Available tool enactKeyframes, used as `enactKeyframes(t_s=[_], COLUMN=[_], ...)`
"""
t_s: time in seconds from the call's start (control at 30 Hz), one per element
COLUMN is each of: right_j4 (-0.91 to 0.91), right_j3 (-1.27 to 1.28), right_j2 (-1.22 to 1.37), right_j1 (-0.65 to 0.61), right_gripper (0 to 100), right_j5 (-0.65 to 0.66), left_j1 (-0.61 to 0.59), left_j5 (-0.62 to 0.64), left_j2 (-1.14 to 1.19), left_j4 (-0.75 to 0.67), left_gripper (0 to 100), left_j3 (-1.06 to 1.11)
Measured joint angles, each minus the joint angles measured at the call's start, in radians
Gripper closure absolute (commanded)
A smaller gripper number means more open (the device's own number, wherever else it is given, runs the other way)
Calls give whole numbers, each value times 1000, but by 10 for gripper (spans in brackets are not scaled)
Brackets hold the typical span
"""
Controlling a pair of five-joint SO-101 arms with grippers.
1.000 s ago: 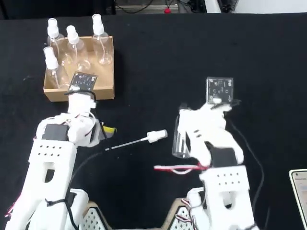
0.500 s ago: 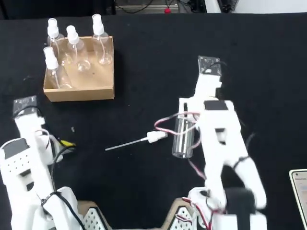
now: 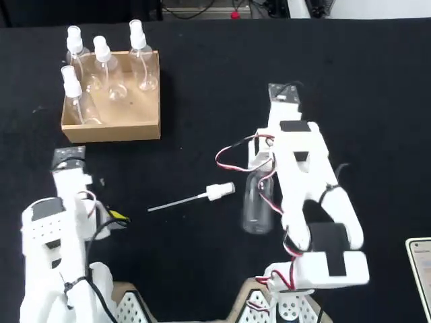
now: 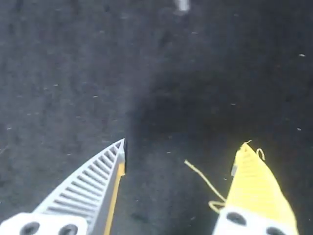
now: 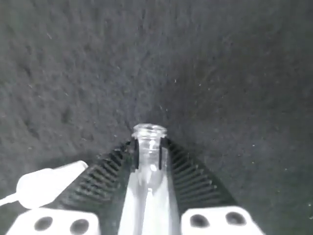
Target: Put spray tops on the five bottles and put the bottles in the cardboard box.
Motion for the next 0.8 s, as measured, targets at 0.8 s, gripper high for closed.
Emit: enactKeyframes(t_s=[0.8], right_j4=[376], right_j3=[-427], right_j2=[63], right_j1=[-44], right_gripper=[976], right_j5=[80], left_j1=[87], left_j5=[2], left_j2=[0], left_j4=[0], left_gripper=[662], left_j3=[0])
